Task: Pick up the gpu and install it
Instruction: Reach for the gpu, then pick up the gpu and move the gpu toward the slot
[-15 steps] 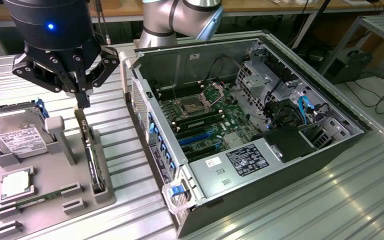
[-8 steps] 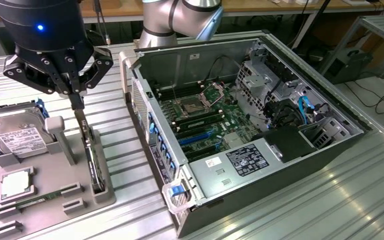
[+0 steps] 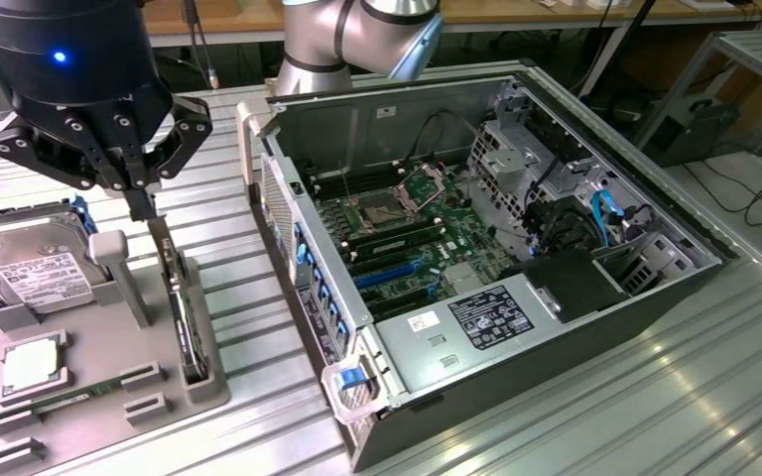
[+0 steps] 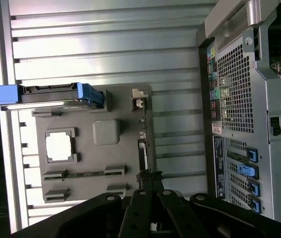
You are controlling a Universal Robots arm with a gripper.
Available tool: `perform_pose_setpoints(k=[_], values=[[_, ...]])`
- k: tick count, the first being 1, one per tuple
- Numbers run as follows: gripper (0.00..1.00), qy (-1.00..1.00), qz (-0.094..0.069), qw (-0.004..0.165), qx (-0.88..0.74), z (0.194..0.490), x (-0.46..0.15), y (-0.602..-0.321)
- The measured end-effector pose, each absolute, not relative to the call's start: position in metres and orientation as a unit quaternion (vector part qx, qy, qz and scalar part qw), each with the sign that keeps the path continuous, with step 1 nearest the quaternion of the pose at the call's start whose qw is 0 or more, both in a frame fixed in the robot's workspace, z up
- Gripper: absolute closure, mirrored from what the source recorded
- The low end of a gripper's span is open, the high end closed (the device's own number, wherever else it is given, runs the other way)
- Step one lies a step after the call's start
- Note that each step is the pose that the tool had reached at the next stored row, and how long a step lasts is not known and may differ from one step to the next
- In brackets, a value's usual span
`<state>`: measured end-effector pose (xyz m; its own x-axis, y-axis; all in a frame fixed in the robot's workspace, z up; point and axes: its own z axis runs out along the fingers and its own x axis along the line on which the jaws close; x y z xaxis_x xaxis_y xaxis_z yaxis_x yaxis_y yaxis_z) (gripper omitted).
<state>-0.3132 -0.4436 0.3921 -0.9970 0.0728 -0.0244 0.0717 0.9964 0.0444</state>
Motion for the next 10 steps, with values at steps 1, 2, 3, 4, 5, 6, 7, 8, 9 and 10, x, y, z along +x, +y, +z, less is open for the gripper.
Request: perform_pose_setpoints(k=[1,2,3,4,5,6,7,8,9,10], values=[[0.89,0.999,0.022,0.013,0.036,0.3921,-0.3148,-0.4439],[0.89,0.999,0.022,0.013,0.036,0.3921,-0.3160,-0.4441],[0.89,0.999,0.022,0.013,0.036,0.3921,-0.3165,-0.4442],[0.89,0.999,0.022,0.013,0.036,0.3921,-0.3166,-0.4442],[0.89,0.999,0.022,0.013,0.036,0.3921,-0.3166,-0.4442],[0.89,0.999,0.022,0.013,0.036,0.3921,-0.3166,-0.4442],[0.89,0.999,0.022,0.013,0.036,0.3921,-0.3166,-0.4442],[0.89,0.999,0.022,0.013,0.036,0.3921,-0.3166,-0.4442],[0.89,0.999,0.022,0.013,0.036,0.3921,-0.3166,-0.4442],[0.89,0.999,0.022,0.013,0.036,0.3921,-0.3166,-0.4442]])
